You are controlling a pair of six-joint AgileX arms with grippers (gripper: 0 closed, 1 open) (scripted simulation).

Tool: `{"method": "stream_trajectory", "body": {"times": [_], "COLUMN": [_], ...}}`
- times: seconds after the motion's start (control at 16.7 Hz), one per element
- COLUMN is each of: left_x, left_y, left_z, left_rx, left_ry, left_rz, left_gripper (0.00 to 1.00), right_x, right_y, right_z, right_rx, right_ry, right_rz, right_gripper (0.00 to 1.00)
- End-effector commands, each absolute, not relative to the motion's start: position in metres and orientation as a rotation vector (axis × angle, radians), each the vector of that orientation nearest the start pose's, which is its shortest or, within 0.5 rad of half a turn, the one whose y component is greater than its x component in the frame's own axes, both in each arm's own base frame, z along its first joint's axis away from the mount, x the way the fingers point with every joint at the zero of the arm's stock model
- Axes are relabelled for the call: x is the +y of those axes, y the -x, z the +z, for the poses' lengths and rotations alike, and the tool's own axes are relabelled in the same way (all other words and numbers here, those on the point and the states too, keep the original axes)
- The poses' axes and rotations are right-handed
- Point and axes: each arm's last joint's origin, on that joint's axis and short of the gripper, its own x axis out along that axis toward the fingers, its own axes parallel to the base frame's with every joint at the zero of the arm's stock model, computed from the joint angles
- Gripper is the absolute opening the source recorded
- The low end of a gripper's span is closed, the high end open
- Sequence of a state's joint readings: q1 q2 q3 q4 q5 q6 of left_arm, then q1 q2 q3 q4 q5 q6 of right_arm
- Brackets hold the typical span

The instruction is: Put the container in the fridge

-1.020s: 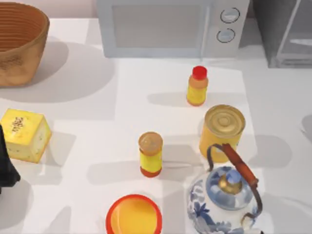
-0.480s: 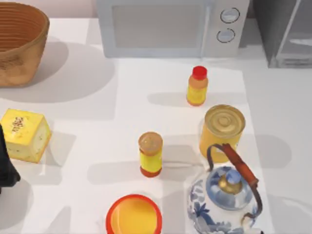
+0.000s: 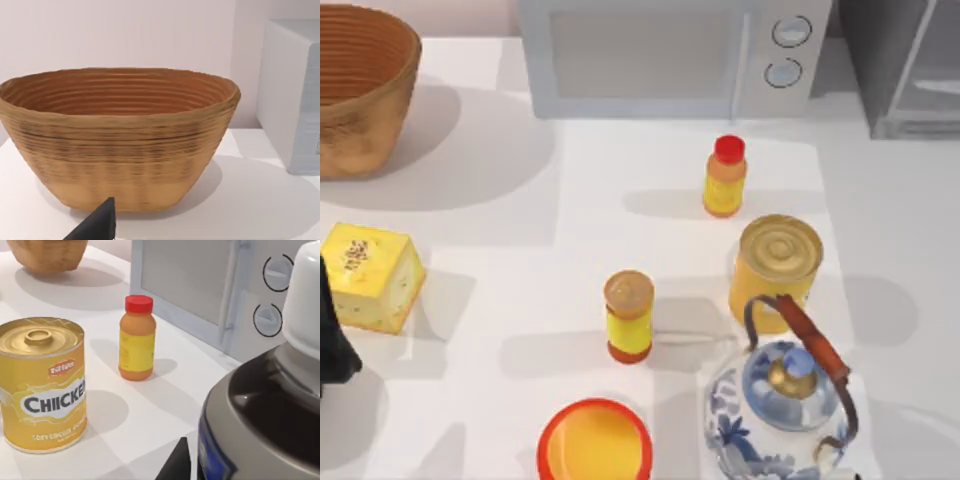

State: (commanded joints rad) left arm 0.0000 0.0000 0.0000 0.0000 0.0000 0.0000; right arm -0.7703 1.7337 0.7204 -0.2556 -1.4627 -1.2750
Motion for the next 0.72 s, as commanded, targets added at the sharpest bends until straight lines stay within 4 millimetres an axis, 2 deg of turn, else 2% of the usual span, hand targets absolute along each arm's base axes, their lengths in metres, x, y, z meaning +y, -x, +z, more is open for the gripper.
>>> {"method": "stream_trajectory", "body": {"times": [0.36, 0.42, 0.54, 0.72], "left_x": [-0.001, -0.001, -0.001, -0.001], "left_y": [-0.106, -0.106, -0.106, -0.106], "left_z": [0.160, 0.160, 0.160, 0.160], "left_rx": [0.000, 0.000, 0.000, 0.000], "left_ry": [0.000, 0.000, 0.000, 0.000], "left_rz": [0.000, 0.000, 0.000, 0.000], "left_gripper": [1.00, 1.00, 1.00, 1.00], "right_x": [-0.164, -0.134, -0.131, -0.112], "right_y": [-0.211, -0.222, -0.222, -0.223], "right_z": [0.114, 0.118, 0.119, 0.131], "right_rx": [0.096, 0.085, 0.094, 0.165], "right_ry": [0.036, 0.062, 0.067, 0.117], "right_rz": [0.773, 0.886, 0.890, 0.910], "right_gripper": [0.01, 0.01, 0.01, 0.01]}}
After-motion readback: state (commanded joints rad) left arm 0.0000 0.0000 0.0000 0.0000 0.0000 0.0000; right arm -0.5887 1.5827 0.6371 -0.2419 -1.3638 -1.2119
